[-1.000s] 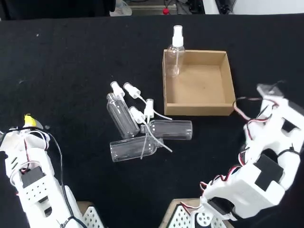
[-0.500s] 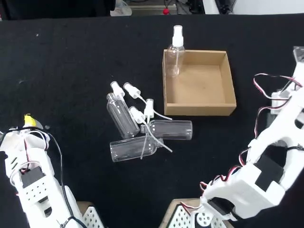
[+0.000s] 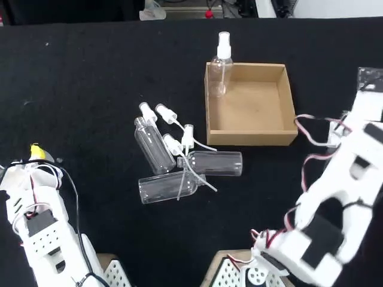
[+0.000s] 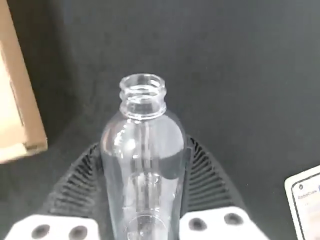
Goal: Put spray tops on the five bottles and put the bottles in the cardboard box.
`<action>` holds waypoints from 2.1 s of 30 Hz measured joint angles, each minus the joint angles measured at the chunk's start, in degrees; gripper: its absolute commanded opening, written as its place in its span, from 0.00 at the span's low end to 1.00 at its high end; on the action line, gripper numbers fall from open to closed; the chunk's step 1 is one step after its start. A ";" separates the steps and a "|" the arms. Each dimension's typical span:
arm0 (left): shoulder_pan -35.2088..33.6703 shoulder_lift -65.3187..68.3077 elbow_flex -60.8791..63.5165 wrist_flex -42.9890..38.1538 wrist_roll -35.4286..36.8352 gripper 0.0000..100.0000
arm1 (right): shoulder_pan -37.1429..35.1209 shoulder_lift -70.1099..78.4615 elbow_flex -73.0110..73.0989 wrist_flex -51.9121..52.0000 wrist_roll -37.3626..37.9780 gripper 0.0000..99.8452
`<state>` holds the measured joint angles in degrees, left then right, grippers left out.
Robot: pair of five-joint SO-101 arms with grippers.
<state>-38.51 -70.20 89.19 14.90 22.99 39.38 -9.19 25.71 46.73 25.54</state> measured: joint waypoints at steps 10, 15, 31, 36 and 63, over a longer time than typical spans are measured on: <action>0.00 0.00 0.00 0.00 0.00 0.15 | 0.09 -6.95 20.31 -30.51 -3.43 0.02; 0.00 0.00 0.00 0.00 0.00 0.15 | 0.09 -3.78 22.33 -43.43 -3.43 0.01; 0.00 0.00 0.00 0.00 0.00 0.15 | 0.09 1.85 33.05 -70.24 -18.81 0.01; 0.00 0.00 0.00 0.00 0.00 0.15 | 0.09 1.85 37.71 -74.29 -18.81 0.02; 0.00 0.00 0.00 0.00 0.00 0.15 | 0.09 1.85 52.57 -97.14 -18.90 0.01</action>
<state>-38.51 -70.20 89.19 14.90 22.99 39.47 -7.34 78.29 -50.42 6.64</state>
